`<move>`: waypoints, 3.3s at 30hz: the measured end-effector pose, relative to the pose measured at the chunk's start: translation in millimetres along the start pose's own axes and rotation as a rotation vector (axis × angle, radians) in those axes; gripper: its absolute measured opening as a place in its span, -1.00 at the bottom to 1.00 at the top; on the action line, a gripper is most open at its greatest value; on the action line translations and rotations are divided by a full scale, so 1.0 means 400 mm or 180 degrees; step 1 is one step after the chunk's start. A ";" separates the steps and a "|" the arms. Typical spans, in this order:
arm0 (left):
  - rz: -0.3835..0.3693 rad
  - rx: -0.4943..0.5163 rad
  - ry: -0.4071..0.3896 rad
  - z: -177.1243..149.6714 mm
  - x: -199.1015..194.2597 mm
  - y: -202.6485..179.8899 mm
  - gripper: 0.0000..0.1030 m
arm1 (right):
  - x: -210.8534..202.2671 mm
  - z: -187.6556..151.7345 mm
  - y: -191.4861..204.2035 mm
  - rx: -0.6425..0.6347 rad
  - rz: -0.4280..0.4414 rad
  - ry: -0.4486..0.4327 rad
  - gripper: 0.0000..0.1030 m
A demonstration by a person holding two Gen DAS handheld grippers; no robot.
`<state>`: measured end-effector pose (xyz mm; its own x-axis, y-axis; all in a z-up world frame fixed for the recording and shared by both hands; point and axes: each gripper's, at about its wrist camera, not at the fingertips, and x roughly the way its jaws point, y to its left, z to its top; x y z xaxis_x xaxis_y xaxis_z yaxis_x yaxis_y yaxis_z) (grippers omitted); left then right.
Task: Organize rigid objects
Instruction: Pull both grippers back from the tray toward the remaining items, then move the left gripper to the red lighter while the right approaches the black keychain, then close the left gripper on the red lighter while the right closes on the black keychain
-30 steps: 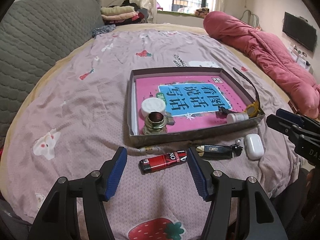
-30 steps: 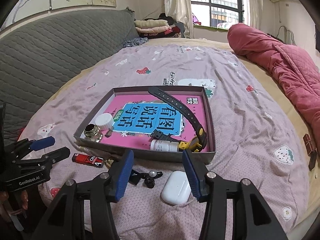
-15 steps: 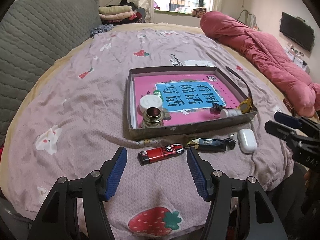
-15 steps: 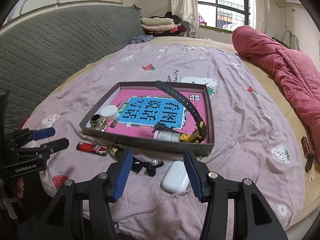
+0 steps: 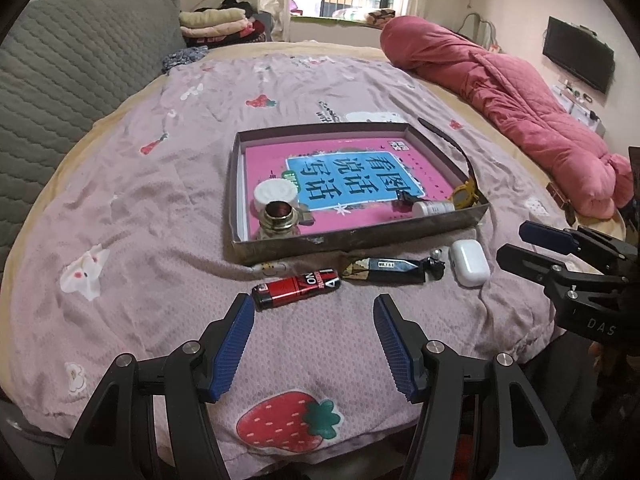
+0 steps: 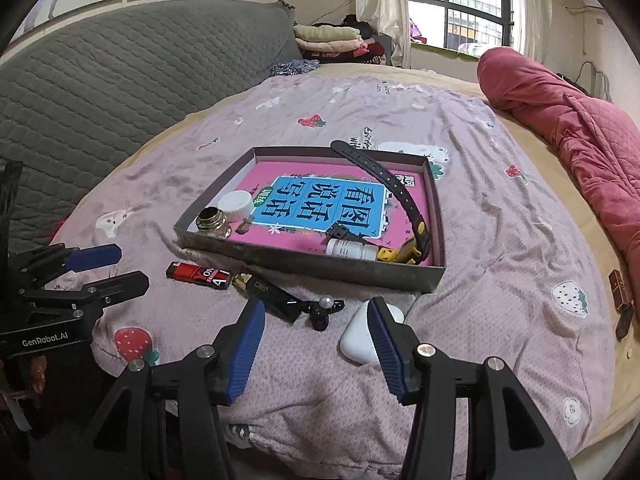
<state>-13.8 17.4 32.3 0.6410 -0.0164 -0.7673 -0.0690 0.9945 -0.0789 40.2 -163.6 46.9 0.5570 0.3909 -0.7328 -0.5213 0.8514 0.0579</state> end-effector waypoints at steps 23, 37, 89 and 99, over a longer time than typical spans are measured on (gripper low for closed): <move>-0.0188 -0.0101 0.0185 -0.022 -0.004 0.006 0.24 | 0.005 -0.019 0.022 -0.0033 0.0069 0.0156 0.03; -0.0130 -0.0123 0.0307 -0.021 0.084 0.051 0.24 | 0.054 -0.029 0.036 -0.0034 0.0289 0.0357 0.03; -0.0625 0.0211 0.0484 0.027 0.309 0.082 0.23 | 0.313 0.027 -0.017 0.0033 -0.0085 0.0707 -0.57; -0.0363 0.0332 0.0390 0.031 0.320 0.066 -0.16 | 0.290 0.018 -0.035 0.0140 0.0020 0.0595 -0.66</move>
<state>75.9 42.8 -60.0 0.5419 -0.1357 -0.8294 0.0823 0.9907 -0.1083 116.9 -127.7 -34.1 0.4220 0.3279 -0.8452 -0.4933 0.8653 0.0894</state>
